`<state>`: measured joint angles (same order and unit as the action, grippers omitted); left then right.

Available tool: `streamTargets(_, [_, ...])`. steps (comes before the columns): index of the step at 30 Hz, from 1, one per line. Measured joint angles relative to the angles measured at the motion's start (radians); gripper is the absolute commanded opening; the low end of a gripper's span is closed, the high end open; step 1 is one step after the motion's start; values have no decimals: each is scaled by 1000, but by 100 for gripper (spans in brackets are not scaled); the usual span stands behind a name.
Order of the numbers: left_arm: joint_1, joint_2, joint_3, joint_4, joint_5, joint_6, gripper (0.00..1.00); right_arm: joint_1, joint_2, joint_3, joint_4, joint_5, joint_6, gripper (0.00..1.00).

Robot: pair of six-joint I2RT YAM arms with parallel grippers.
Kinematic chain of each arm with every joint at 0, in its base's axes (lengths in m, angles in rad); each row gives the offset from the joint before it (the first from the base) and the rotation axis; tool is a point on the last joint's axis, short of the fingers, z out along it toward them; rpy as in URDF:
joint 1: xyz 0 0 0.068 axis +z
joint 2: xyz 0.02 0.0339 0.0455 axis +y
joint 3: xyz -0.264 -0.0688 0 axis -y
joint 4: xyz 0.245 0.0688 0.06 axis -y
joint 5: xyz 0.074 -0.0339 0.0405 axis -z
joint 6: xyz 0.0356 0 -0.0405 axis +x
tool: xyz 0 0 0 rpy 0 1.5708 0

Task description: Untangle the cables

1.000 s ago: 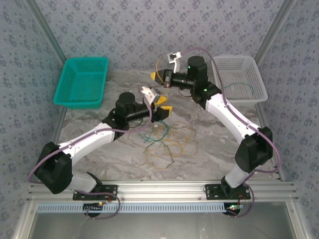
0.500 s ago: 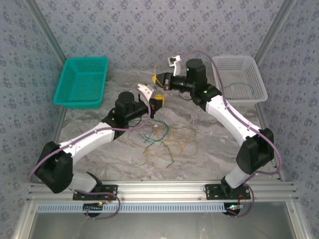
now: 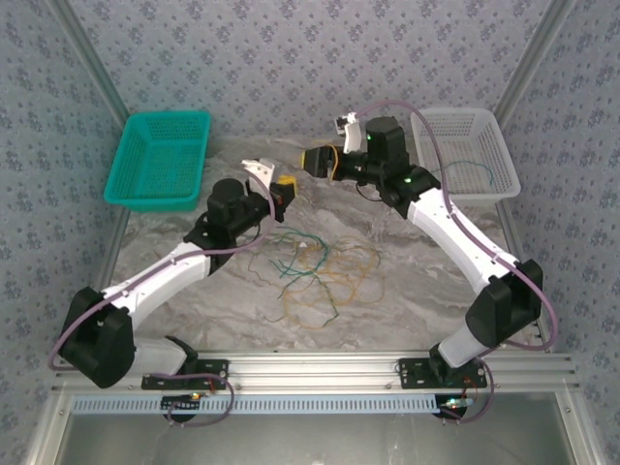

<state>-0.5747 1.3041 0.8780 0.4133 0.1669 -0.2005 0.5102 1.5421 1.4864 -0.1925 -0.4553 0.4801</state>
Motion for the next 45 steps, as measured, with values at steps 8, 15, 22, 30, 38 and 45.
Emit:
streamTargets(8, [143, -76, -10, -45, -22, -76, 0, -44, -76, -4, -113, 42, -111, 76])
streamTargets(15, [231, -141, -19, -71, 5, -119, 0, -69, -76, -4, -240, 74, -210, 76])
streamTargets(22, [303, -156, 111, -292, -76, -97, 0, -69, -71, -21, -256, 127, -220, 76])
streamTargets(30, [518, 138, 531, -711, -344, -97, 0, -60, -74, -121, -246, 180, -219, 76])
streamTargets(38, [604, 589, 1008, -1112, -527, -44, 0, -51, -78, -146, -247, 211, -224, 75])
streamTargets(45, [697, 945, 1506, -1363, -548, 2, 0, -51, -98, -161, -253, 236, -235, 75])
